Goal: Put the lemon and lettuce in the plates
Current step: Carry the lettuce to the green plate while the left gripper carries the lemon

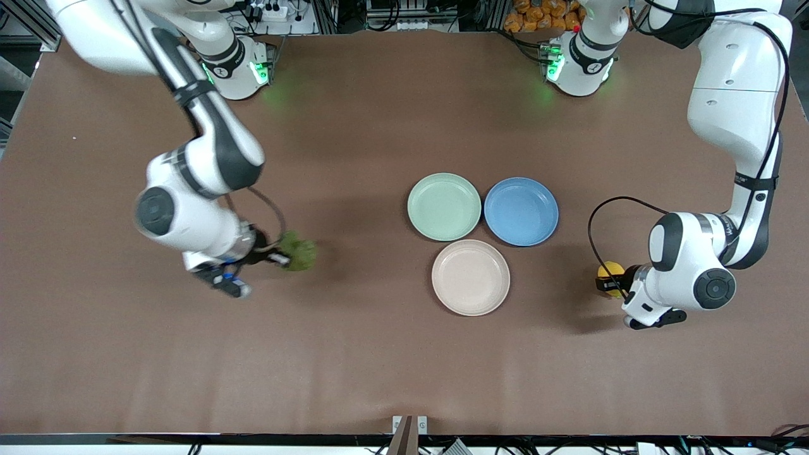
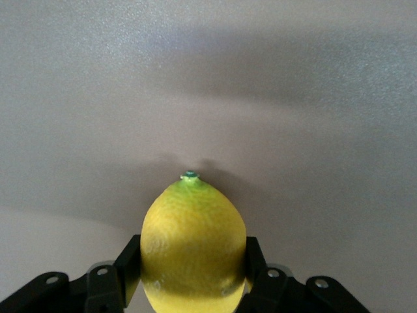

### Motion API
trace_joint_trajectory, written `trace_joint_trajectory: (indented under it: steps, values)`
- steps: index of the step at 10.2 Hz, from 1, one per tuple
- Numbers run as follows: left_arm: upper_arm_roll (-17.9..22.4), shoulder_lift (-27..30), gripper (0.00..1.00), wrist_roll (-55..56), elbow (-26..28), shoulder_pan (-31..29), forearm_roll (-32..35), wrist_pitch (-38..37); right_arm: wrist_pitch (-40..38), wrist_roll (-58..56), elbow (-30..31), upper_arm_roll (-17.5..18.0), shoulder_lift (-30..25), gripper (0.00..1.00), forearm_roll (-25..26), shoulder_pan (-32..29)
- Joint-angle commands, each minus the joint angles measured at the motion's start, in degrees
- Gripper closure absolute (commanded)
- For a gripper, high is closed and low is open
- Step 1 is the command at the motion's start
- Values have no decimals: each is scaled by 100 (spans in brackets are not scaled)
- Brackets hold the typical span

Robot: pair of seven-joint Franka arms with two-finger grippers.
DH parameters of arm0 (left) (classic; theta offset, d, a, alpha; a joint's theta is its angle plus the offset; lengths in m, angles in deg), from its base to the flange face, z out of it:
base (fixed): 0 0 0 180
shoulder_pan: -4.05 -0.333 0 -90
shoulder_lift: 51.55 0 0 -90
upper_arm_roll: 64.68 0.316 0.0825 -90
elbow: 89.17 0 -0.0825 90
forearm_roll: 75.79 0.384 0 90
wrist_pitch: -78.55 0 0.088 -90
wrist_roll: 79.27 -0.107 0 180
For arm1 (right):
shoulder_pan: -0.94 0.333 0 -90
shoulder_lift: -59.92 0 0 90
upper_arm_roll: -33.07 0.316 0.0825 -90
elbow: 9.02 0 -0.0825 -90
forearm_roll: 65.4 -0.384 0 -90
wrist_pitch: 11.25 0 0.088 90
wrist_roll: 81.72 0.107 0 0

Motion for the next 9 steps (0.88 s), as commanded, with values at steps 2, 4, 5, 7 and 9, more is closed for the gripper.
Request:
trace_joint_trajectory:
  steps: [2,4,5,7,9]
  values:
    - [14,77,100,456,-115,84,33,52,946,1732,-256,254,480,100,93,1020]
    - [-39,226,100,913,-133,93,-2,43,1720,3091,-282,228,813,100,670,1872]
    - [-118,305,100,1202,-133,110,-37,8,1749,3873,-422,228,971,100,1179,2206]
    - [-311,297,100,2211,-151,320,-55,-1,1741,5080,-721,115,1210,100,1796,2849]
    - [-373,306,100,2740,-238,549,-116,-1,1575,5208,-704,-17,1202,0,2140,3071]
